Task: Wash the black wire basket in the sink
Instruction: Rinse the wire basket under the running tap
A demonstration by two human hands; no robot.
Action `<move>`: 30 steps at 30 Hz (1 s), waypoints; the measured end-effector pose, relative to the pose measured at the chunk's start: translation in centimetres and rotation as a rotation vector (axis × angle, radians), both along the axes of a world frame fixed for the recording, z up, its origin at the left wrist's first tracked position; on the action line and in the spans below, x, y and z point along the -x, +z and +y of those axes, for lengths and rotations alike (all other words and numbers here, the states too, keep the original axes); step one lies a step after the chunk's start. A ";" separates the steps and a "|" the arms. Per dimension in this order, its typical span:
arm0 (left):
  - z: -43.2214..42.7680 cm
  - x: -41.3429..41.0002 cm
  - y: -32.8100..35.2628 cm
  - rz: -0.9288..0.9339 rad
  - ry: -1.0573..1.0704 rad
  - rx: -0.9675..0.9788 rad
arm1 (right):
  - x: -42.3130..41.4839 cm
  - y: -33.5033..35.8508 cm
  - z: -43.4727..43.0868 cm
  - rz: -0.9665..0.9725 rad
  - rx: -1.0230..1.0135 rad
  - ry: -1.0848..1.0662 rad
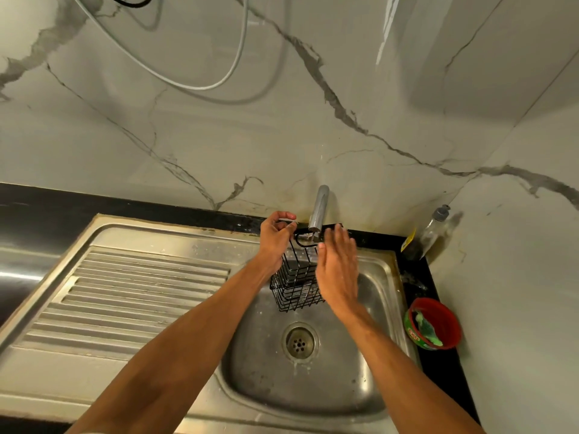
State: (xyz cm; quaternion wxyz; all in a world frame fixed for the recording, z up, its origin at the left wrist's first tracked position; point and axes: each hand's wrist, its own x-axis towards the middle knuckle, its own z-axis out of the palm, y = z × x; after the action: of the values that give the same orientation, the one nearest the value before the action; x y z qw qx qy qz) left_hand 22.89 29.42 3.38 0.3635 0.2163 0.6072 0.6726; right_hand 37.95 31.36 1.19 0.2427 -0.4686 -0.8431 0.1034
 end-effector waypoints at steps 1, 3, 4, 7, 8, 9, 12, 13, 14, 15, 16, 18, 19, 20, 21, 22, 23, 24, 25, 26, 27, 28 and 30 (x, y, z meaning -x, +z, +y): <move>0.1 -0.2 -0.1 -0.004 0.005 0.001 | 0.4 0.2 -0.7 -0.021 -0.027 0.100; 0.2 -0.3 -0.2 -0.012 0.018 0.007 | 0.8 -0.2 -2.2 -0.104 -0.123 0.382; 0.2 -0.3 -0.3 -0.023 0.021 0.003 | 0.7 -0.4 -2.3 -0.128 -0.146 0.447; 0.1 -0.5 -0.5 -0.062 0.022 -0.010 | 0.2 -0.7 -1.5 0.005 -0.089 0.314; 0.2 -0.5 -0.5 -0.071 0.030 -0.003 | 0.2 -0.7 -1.7 0.048 -0.083 0.284; 0.2 -0.5 -0.5 -0.084 0.040 0.002 | 0.1 -0.6 -2.1 0.073 -0.081 0.295; 0.2 -0.3 -0.4 -0.113 0.046 -0.008 | -0.5 -0.5 -2.0 0.159 -0.031 0.320; 0.3 -0.3 -0.3 -0.107 0.037 -0.011 | -0.7 -0.5 -1.6 0.194 -0.022 0.274; 0.4 -0.4 -0.3 -0.100 0.027 -0.012 | -0.8 -0.5 -1.3 0.218 -0.028 0.216; 0.5 -0.6 -0.2 -0.094 0.018 -0.014 | -0.7 -0.6 -1.2 0.230 -0.046 0.165; 0.7 -0.7 -0.1 -0.090 0.009 -0.015 | -0.4 -0.6 -1.3 0.247 -0.058 0.132; 1.0 -0.9 0.0 -0.086 0.001 -0.011 | 0.1 -0.4 -1.7 0.277 -0.101 0.082; 1.0 -0.7 0.0 -0.088 0.001 -0.009 | 0.2 -0.2 -1.8 0.252 -0.146 0.033; 1.0 -0.6 0.0 -0.091 0.003 -0.004 | 0.2 -0.1 -1.7 0.201 -0.184 -0.034; 1.0 -0.4 -0.1 -0.094 0.007 0.002 | 0.0 0.1 -1.5 0.141 -0.189 -0.110; 1.0 -0.3 -0.1 -0.097 0.012 0.009 | -0.1 0.0 -1.5 0.108 -0.160 -0.165; 1.0 -0.2 -0.1 -0.098 0.018 0.014 | 0.1 -0.2 -1.6 0.096 -0.119 -0.172; 1.0 -0.1 -0.1 -0.099 0.024 0.017 | 0.3 -0.6 -1.9 0.091 -0.087 -0.122; 0.9 0.0 -0.3 -0.100 0.027 0.018 | 0.4 -1.1 -2.2 0.074 -0.096 -0.024; 0.8 0.1 -0.4 -0.103 0.027 0.014 | 0.4 -1.6 -2.4 0.057 -0.125 0.089; 0.7 0.1 -0.4 -0.103 0.022 0.007 | 0.2 -1.8 -2.1 0.036 -0.152 0.173; 0.5 0.1 -0.6 -0.102 0.015 0.002 | 0.0 -1.9 -1.5 0.033 -0.139 0.198; 0.1 0.0 -0.9 -0.101 0.007 0.003 | -0.4 -1.5 -0.3 0.073 -0.011 0.059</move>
State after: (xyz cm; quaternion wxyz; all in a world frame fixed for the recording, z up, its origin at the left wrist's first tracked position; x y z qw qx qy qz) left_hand 22.91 29.54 2.50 0.3918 0.1791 0.5900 0.6829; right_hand 38.35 31.05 -0.29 0.2728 -0.4382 -0.8476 0.1232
